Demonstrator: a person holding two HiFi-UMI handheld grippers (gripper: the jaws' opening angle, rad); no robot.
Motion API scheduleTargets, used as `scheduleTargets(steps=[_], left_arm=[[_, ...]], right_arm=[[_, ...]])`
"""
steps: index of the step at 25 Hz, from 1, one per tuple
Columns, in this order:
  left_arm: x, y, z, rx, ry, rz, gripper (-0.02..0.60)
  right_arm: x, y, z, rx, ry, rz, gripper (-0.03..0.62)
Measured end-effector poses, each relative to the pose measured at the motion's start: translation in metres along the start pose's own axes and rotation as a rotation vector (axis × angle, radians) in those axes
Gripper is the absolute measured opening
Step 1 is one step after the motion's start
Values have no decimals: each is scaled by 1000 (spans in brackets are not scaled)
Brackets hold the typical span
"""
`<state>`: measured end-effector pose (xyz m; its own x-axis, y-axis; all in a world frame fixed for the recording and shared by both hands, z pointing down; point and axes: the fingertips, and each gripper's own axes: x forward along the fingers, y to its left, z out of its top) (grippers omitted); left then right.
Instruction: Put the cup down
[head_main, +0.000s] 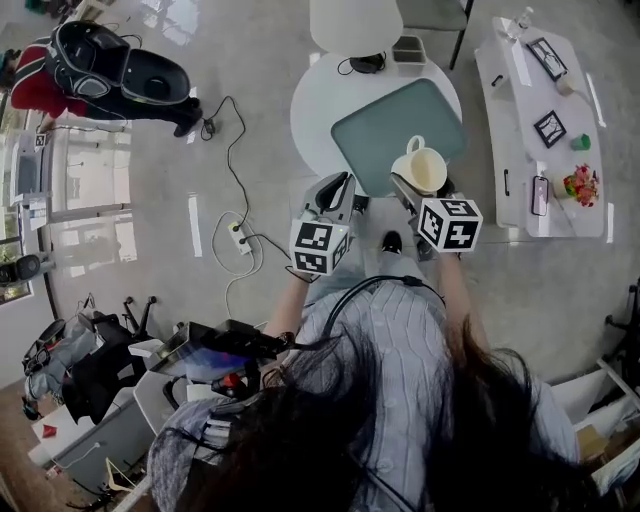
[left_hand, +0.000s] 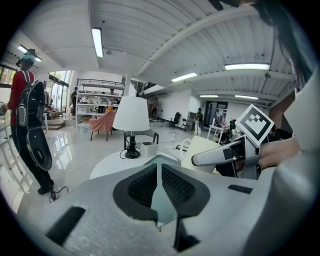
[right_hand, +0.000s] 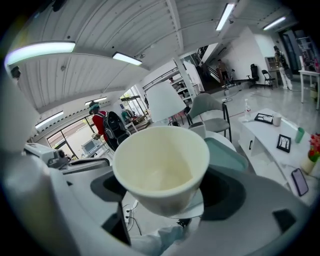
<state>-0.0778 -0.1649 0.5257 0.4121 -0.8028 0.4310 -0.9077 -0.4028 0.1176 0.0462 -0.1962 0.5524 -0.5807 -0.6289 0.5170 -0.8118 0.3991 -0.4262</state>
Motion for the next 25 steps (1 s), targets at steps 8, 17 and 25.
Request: scheduleTargets(steps=[8, 17, 25], left_arm=[[52, 31, 24, 63, 20, -121, 18], [100, 43, 31, 115, 61, -267, 18], [123, 49, 25, 135, 102, -342, 18]], right_arm=[[37, -22, 10, 24, -4, -145, 408], [81, -58, 7, 48, 13, -284, 408], [116, -97, -13, 13, 91, -366, 408]])
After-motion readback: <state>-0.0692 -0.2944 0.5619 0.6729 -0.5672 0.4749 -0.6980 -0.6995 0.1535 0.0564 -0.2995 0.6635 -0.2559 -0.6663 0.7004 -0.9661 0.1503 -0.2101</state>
